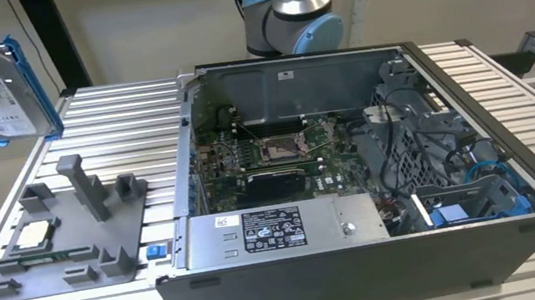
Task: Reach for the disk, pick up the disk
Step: 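Pick up the disk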
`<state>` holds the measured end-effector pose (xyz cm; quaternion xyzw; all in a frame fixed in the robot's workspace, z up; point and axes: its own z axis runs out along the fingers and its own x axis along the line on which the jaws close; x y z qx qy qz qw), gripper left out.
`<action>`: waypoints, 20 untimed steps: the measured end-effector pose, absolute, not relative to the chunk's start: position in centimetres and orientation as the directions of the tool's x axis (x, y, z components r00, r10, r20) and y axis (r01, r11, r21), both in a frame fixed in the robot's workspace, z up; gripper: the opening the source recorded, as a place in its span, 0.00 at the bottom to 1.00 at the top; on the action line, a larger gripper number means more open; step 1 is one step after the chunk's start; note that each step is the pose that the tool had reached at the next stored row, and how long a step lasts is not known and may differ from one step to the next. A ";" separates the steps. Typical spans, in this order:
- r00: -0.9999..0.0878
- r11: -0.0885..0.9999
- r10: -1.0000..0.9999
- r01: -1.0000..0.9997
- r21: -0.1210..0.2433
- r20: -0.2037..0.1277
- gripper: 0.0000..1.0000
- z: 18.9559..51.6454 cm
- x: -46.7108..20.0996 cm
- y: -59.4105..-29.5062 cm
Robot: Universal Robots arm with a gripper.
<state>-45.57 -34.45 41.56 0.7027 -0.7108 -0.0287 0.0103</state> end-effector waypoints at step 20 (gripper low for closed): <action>-0.012 0.011 -1.000 -0.998 0.055 -0.026 0.00 46.0 -45.6 -34.4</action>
